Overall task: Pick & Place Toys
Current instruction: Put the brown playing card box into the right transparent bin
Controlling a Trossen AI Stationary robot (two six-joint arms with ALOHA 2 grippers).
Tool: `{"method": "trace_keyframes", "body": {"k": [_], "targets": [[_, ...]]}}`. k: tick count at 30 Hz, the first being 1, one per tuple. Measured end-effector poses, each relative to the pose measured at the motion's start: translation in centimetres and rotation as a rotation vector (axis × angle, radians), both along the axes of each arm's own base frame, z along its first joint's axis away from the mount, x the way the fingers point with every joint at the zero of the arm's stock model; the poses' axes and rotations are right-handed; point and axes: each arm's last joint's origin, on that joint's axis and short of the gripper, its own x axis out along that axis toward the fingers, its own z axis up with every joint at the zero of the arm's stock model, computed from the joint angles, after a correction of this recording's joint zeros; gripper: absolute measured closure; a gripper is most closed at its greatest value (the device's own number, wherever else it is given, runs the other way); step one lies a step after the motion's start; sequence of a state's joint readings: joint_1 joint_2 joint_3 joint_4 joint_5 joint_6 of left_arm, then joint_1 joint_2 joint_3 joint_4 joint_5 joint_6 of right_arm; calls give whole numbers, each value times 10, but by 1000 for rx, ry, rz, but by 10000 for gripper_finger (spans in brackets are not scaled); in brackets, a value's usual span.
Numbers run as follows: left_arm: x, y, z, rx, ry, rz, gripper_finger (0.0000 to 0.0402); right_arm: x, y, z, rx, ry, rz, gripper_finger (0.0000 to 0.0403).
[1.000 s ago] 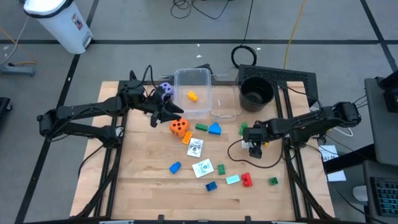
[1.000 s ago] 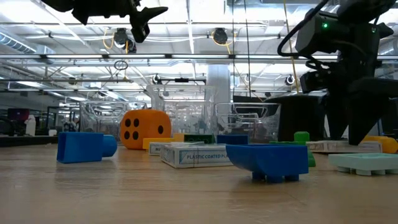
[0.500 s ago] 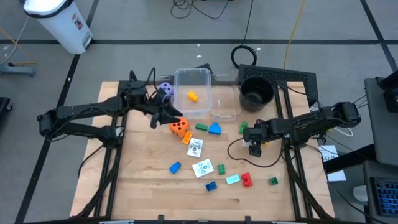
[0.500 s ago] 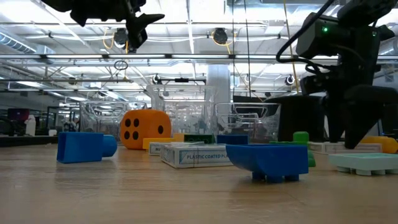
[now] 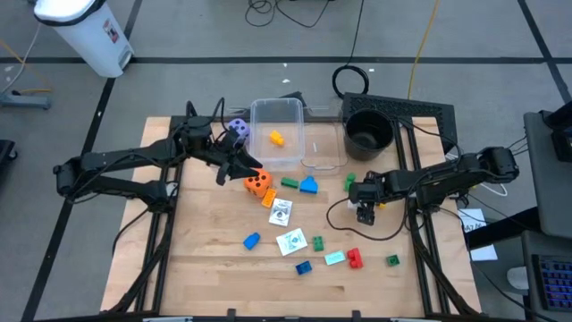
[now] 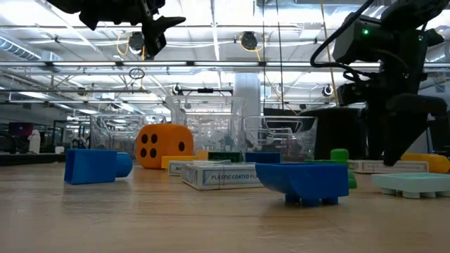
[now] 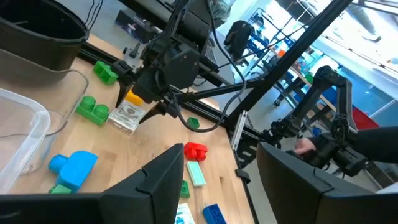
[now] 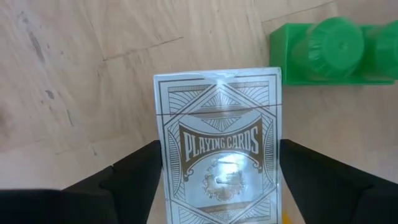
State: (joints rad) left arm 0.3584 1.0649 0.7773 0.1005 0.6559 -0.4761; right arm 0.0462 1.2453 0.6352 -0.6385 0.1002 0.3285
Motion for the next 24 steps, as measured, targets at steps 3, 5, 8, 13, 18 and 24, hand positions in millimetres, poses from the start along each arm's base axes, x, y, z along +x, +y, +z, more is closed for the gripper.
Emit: {"method": "trace_keyframes", "body": {"k": [3, 5, 8, 13, 18, 24], "targets": [[0, 0, 0, 1, 0, 0, 192, -1, -3, -3, 33, -17, -35, 92], [0, 0, 0, 1, 0, -1, 192, -1, -5, -5, 46, -20, -65, 89], [0, 0, 0, 1, 0, -1, 192, -1, -8, -6, 61, -22, -80, 88], [0, 0, 0, 3, -1, -1, 192, -2, -12, -6, 78, -20, -100, 87], [0, 0, 0, 3, -1, -1, 192, -2, -15, -7, 111, -17, -149, 75], [0, 0, 0, 3, -1, -1, 192, -4, -20, -8, 129, -6, -165, 66]]}}
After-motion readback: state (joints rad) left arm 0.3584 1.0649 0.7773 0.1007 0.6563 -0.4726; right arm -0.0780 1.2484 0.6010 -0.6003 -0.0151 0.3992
